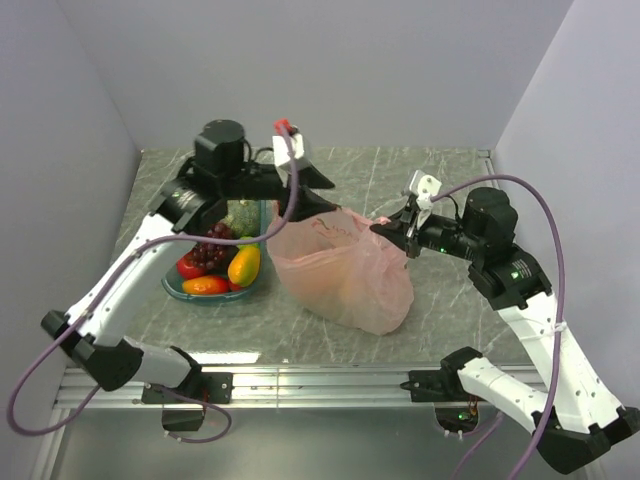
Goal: Place the fake fruits into the plastic bag and tie a complex knot
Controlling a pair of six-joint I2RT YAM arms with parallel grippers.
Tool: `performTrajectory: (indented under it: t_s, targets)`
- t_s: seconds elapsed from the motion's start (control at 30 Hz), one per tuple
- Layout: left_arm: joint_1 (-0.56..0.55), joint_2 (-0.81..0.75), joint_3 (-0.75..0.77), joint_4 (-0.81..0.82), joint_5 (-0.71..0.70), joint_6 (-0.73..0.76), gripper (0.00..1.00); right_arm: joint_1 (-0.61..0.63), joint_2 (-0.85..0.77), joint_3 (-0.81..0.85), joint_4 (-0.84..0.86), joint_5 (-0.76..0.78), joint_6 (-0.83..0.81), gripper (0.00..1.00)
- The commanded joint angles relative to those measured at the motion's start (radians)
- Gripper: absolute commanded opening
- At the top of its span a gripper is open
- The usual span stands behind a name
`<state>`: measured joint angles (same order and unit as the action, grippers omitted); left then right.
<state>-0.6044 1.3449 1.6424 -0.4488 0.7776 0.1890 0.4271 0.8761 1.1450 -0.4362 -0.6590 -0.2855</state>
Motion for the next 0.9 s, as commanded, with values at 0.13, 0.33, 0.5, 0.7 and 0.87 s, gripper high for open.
performTrajectory:
  t_s: [0.13, 0.33, 0.5, 0.7, 0.87]
  targets:
    - [-0.101, 0.092, 0.06, -0.068, 0.198, 0.118, 0.52, -0.005, 0.041, 0.087, -0.093, -0.106, -0.081, 0.02]
    - [-0.143, 0.119, 0.046, -0.035, 0.201, 0.113, 0.53, -0.001, 0.066, 0.079, -0.114, -0.131, -0.095, 0.06]
    - [-0.161, 0.145, 0.045, 0.019, 0.226, 0.061, 0.52, 0.012, 0.075, 0.068, -0.114, -0.133, -0.101, 0.08]
    - [-0.176, 0.175, 0.054, 0.062, 0.223, 0.017, 0.45, 0.028, 0.081, 0.071, -0.125, -0.133, -0.126, 0.09]
    - [-0.182, 0.198, 0.069, 0.073, 0.219, -0.006, 0.38, 0.044, 0.084, 0.076, -0.142, -0.131, -0.15, 0.11]
